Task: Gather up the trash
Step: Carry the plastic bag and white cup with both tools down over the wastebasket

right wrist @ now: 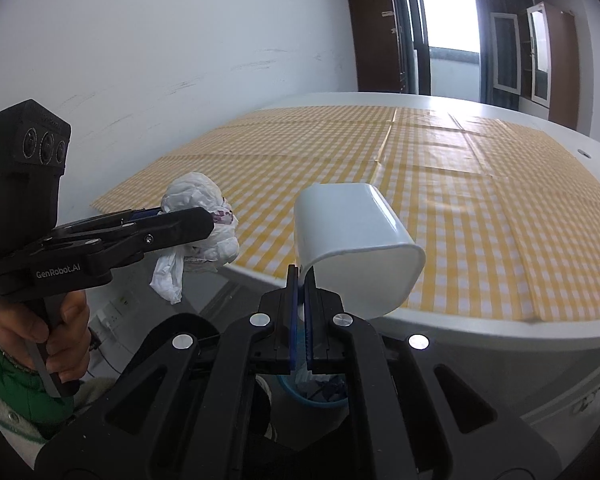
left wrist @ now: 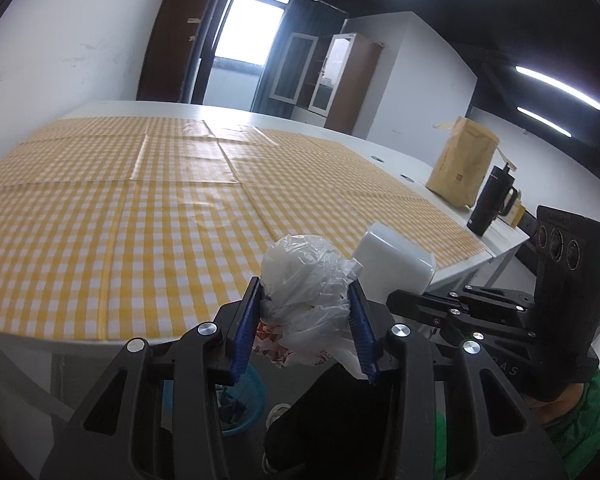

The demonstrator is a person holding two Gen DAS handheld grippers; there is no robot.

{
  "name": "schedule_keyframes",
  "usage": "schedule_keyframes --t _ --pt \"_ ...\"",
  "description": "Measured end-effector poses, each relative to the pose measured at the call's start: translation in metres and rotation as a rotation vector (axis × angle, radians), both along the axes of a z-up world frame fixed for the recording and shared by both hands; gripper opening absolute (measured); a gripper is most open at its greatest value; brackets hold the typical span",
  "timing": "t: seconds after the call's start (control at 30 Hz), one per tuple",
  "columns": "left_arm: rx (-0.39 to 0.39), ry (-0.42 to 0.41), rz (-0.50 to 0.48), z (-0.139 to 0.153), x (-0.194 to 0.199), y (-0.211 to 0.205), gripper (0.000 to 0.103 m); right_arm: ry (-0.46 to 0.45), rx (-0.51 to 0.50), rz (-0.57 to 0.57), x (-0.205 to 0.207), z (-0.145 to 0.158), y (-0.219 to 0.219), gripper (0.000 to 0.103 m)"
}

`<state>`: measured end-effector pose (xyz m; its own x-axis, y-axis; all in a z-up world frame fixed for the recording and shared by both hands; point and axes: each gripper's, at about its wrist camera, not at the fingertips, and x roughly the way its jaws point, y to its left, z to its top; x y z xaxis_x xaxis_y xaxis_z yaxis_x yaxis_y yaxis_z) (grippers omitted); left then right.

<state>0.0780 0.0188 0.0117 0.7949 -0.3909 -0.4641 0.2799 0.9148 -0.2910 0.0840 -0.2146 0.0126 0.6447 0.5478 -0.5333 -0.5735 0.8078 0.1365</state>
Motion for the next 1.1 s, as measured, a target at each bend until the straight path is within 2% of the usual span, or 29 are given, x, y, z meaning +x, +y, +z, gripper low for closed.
schedule_keyframes --t 0.23,0.33,0.53,0.73,1.1 --pt "0.052 0.003 -0.01 -0.011 -0.041 -0.01 0.041 0.014 -0.021 0.054 -0.032 -0.012 -0.006 0.002" --pt "0.093 0.032 -0.023 -0.028 -0.053 -0.013 0.041 0.042 -0.046 0.066 -0.04 -0.026 -0.011 0.002" --pt "0.099 0.125 0.009 -0.07 -0.058 -0.004 0.041 0.1 -0.083 0.084 -0.059 -0.059 -0.011 0.002" --pt "0.055 0.234 0.032 -0.112 -0.043 0.008 0.041 0.189 -0.105 0.111 -0.061 -0.095 0.005 0.002" --pt "-0.043 0.425 0.071 -0.185 -0.006 0.025 0.041 0.318 -0.15 0.082 -0.026 -0.168 0.029 0.002"
